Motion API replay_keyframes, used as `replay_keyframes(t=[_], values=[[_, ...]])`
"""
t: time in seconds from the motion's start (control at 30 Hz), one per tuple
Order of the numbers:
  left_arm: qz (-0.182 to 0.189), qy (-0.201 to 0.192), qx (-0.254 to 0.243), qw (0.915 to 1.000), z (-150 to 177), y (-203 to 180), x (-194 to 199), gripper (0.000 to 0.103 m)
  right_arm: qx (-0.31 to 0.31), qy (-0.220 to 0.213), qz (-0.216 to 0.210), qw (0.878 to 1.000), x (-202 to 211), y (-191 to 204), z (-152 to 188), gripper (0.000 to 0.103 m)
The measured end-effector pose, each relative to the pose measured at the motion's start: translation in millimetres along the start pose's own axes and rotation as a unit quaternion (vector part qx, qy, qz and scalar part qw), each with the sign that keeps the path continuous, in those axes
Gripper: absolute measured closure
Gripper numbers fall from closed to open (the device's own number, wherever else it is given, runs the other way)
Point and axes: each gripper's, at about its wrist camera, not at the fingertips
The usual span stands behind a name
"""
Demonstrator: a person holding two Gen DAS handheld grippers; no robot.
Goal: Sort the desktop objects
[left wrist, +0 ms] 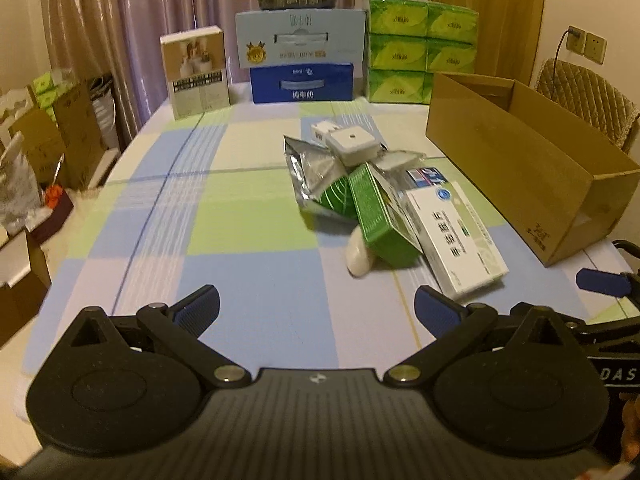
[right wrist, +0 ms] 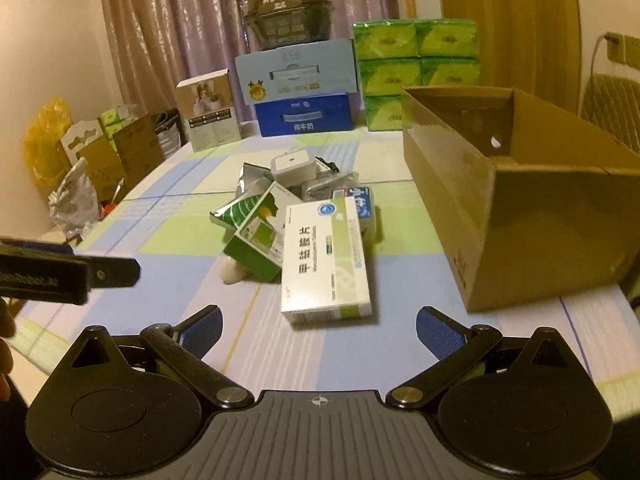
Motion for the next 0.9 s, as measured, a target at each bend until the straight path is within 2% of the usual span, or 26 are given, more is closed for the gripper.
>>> replay_keyframes(t=[0.17, 0.23, 0.5, 0.67, 0.9], values=[[-0.016, -0.014, -0.034, 0.9992, -9.5, -1.1, -12.0, 0.001, 0.024, 0.01, 0.007, 1.0, -26.9, -4.3, -6.0, 0.003], [-0.029, -0.022, -0.049, 0.9981, -13.1, -3.4, -18.4, 0.001, 0.026, 0.014, 0.005, 1.0, -36.6, -6.2, -7.8, 0.009], [-0.012, -0.033, -0.061, 0.9975, -22.0, -5.1, -51.4, 0.001, 0.037, 0.029, -0.004, 0.999, -71.4, -5.5, -12.5, 0.014], [0.009, -0.029, -0.048, 0.9984, -23.2, -5.0, -69.3, 0.001, 0.023, 0.044, -0.002, 0.999, -87.6, -8.9, -13.0, 0.016], [0.019, -0.016, -0.056, 0.9981, -18.7, -7.2, -82.5, 0.001, 0.012, 0.063, 0.007, 0.998, -100.4, -13.4, -11.8, 0.032]])
Point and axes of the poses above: each gripper's, at about its wrist camera, not at the fingertips, and x roughly against the way its jaws point, y to its left, z to its underside, and after that the axes turned 8 degrees about x, right-handed
